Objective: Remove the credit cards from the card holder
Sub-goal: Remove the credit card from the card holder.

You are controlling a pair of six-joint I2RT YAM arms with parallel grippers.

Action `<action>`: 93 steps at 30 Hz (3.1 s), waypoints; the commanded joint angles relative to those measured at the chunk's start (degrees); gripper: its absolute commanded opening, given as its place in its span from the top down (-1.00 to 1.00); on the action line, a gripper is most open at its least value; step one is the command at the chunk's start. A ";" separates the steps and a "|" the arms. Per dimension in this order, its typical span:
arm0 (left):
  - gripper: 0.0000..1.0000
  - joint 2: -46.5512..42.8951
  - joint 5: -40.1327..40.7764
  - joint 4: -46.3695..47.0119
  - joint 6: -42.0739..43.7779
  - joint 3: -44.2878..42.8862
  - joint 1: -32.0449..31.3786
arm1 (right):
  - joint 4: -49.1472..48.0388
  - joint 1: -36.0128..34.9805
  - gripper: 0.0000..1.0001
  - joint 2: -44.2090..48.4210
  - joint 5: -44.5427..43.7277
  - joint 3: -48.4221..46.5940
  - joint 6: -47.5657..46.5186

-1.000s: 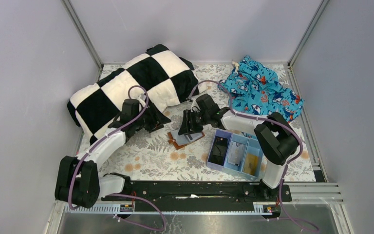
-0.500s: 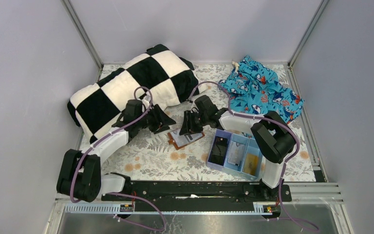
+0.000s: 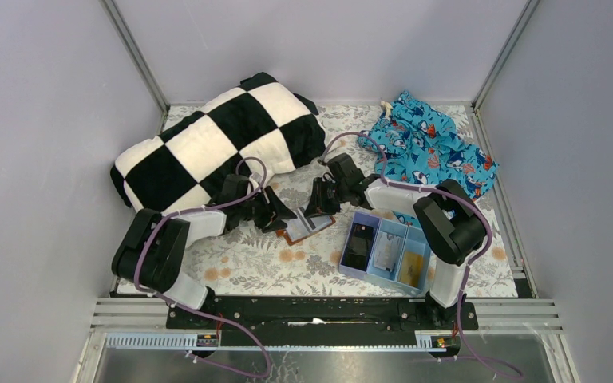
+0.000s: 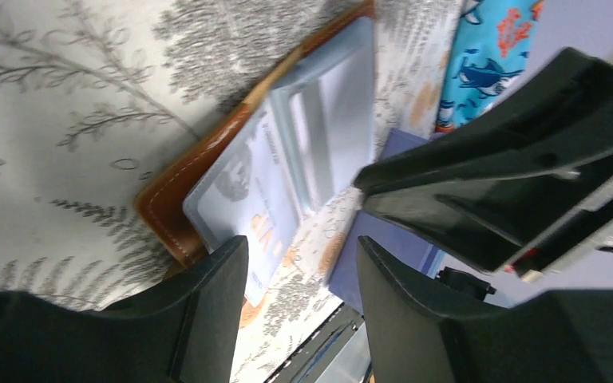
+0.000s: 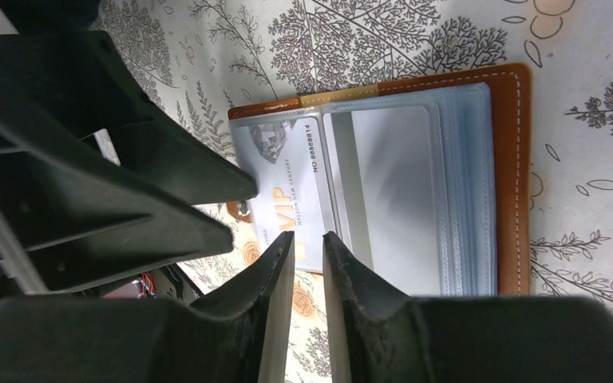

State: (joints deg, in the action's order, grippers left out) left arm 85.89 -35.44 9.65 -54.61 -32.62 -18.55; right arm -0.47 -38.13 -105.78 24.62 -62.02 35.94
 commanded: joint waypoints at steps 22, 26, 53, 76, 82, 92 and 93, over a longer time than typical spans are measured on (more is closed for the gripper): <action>-0.12 8.14 6.90 -14.33 12.30 -9.82 0.97 | 2.80 4.81 0.57 1.58 -4.87 1.66 -2.33; -0.12 9.12 6.95 -14.83 12.77 -9.71 1.06 | -3.08 3.73 0.41 4.62 -1.89 3.67 -1.88; -0.11 10.27 5.83 -11.80 12.42 -5.62 2.15 | 1.01 2.30 -0.17 13.25 -16.31 6.01 -1.02; -0.15 -0.81 9.30 -6.38 -0.62 -9.21 -6.77 | 4.92 1.47 0.41 -0.52 -10.49 -3.88 -4.56; -0.16 5.18 9.15 -1.24 -3.65 -9.31 -8.56 | 4.70 1.48 0.41 -0.79 -10.38 -3.17 -4.72; -0.08 9.68 9.51 3.77 -5.86 -8.61 -8.61 | 4.10 1.97 0.39 0.87 -11.31 -1.64 -4.76; -0.07 10.07 9.56 3.75 -5.90 -8.75 -8.63 | 4.03 2.00 0.39 0.84 -11.41 -1.54 -4.70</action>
State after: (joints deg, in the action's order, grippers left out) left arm 94.61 -26.13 9.23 -59.44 -40.49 -27.03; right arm 4.40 -36.67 -106.04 14.41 -63.68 32.16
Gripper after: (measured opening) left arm 0.544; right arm 0.303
